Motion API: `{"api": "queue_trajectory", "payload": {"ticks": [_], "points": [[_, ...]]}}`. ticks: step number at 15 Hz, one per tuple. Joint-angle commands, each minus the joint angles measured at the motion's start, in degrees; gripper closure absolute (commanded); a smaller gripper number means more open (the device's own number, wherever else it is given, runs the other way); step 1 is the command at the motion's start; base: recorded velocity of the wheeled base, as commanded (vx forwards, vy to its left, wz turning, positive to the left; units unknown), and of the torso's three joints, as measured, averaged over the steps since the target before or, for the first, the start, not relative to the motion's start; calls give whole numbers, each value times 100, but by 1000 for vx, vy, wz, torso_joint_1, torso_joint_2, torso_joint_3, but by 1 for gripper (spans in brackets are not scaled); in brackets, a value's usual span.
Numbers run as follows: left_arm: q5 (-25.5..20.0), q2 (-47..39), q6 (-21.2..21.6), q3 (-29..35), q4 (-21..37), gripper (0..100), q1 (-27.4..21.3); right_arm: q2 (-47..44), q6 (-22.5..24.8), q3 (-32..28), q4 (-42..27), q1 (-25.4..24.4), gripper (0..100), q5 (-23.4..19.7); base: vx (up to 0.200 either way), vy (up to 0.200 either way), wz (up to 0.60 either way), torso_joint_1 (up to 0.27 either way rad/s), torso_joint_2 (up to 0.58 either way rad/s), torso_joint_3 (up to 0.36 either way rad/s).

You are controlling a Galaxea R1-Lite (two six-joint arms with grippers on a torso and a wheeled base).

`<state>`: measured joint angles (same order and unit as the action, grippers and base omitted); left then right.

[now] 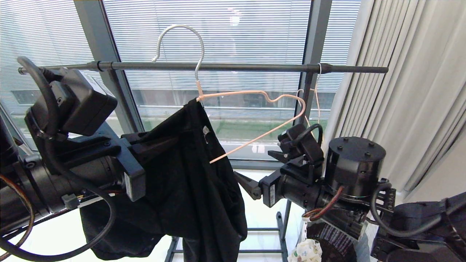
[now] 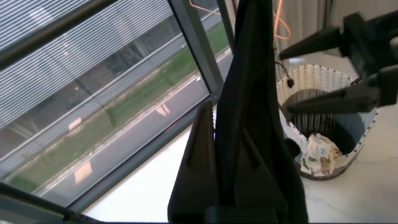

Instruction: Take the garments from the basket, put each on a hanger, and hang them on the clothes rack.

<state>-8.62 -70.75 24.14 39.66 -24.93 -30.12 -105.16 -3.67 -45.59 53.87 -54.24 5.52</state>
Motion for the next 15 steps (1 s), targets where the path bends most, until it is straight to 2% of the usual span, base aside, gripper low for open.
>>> {"api": "queue_trajectory", "payload": {"ticks": [1, 8, 15], "points": [[1, 0, 3, 7, -3, 100, -46, -286, -2, -73, 1, -61, 0, 10, 0, 0, 0, 0, 0, 0], [9, -17, 74, 7, -3, 100, -125, -313, -2, 147, 1, -377, 0, 54, 0, 0, 0, 0, 0, 0], [9, -9, 74, 25, -3, 100, -134, -436, 15, 305, 1, -509, 0, 292, 0, 0, 0, 0, 0, 0]]}}
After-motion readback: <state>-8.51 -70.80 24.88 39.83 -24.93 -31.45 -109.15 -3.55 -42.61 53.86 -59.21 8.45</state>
